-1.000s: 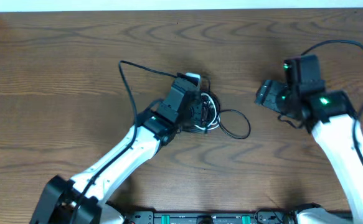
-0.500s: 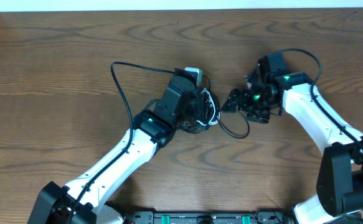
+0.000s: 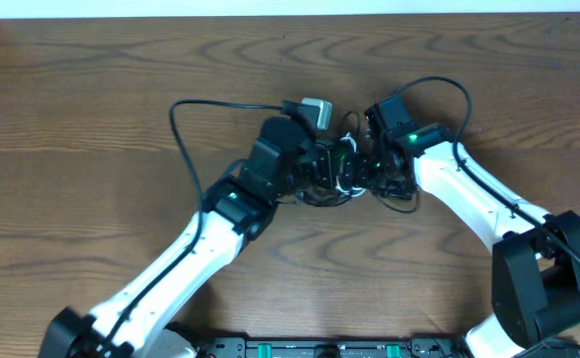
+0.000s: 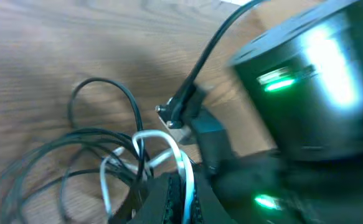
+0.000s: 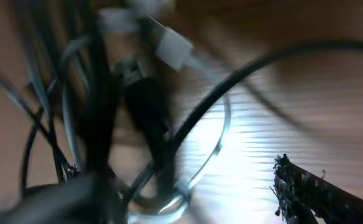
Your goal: Untangle cables
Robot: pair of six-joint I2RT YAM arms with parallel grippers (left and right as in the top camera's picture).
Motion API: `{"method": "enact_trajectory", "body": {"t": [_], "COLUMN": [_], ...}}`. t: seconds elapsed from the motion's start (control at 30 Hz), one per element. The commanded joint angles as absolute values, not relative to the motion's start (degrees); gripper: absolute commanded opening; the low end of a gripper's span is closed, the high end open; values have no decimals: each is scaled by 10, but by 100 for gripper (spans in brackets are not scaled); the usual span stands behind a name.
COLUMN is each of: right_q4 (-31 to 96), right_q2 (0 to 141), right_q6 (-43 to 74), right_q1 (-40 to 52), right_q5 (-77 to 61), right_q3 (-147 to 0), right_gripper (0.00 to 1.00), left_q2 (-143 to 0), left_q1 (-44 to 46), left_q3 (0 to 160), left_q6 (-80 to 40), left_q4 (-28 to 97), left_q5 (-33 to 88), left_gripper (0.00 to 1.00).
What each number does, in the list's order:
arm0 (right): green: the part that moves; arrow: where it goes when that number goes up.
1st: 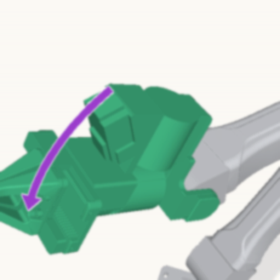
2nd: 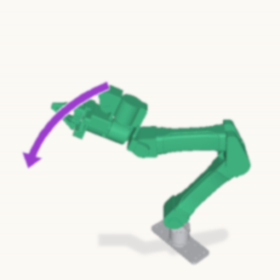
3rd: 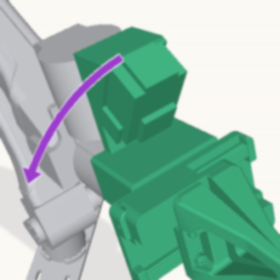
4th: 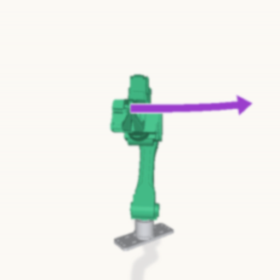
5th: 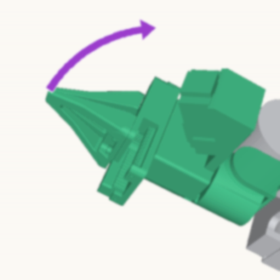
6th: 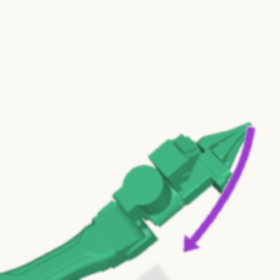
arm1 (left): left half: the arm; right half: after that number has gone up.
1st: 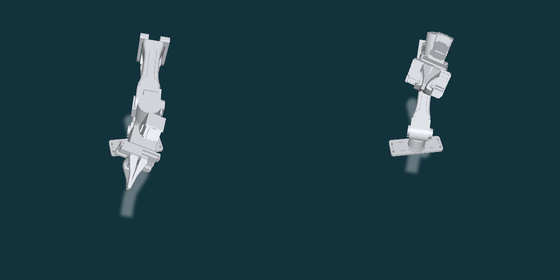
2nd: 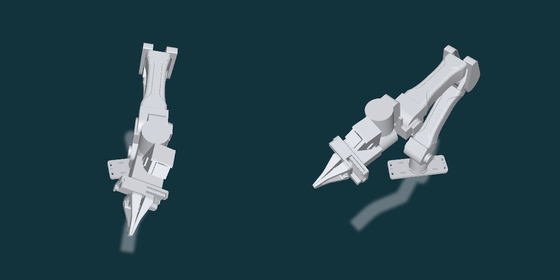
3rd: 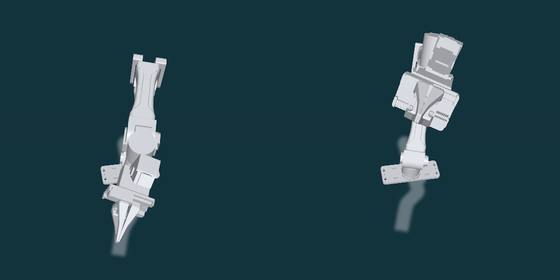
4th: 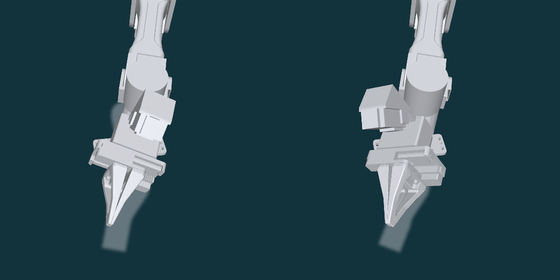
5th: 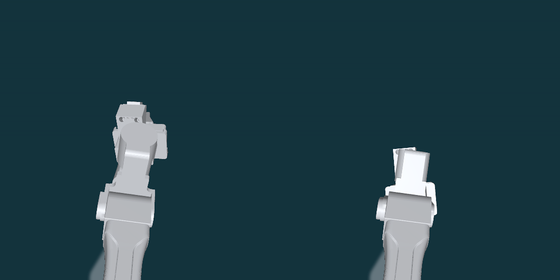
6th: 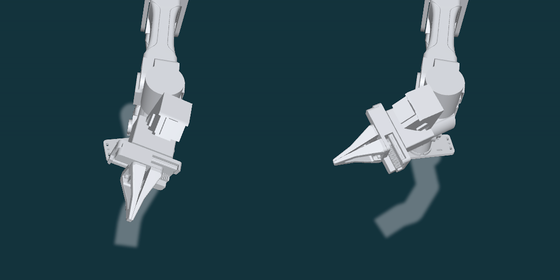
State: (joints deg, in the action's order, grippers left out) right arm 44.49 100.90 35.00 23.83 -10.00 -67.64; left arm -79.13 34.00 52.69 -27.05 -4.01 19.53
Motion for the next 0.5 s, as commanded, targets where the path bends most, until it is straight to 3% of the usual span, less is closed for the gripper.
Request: {"method": "enact_trajectory", "body": {"t": [0.0, 0.33, 0.47], "right_q4": [456, 461, 457], "right_q2": [1014, 1011, 1011], "right_q6": [407, 355, 279], "right_q1": [214, 111, 74], "right_q5": [44, 37, -43], "right_q3": [-677, -677, -679], "right_gripper": [88, 96, 98], "left_q2": [-710, -620, -627], "left_q1": [309, 180, 153], "left_q3": [540, 540, 540], "left_q6": [-266, -224, -224], "left_q4": [-40, 96, 114], "left_q5": [219, 137, 126], "left_gripper": [7, 8, 8]}}
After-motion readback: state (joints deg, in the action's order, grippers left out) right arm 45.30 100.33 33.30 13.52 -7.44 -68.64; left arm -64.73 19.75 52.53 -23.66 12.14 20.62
